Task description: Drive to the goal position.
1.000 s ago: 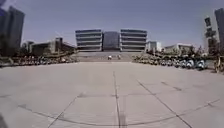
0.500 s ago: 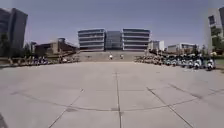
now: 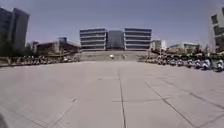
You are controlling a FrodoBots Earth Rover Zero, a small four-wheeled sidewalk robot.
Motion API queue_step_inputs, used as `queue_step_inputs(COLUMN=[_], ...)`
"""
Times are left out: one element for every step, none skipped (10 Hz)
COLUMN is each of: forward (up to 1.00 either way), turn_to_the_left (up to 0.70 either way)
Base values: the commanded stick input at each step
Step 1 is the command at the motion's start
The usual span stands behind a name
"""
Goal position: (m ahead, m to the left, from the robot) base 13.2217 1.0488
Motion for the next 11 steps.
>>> queue_step_inputs(forward=[1.0, 1.0, 1.0, 1.0, 1.0, 1.0, 1.0, 1.0, 1.0, 1.0, 1.0], turn_to_the_left=[0.0, 0.0, 0.0, 0.0, 0.0, 0.0, 0.0, 0.0, 0.0, 0.0, 0.0])
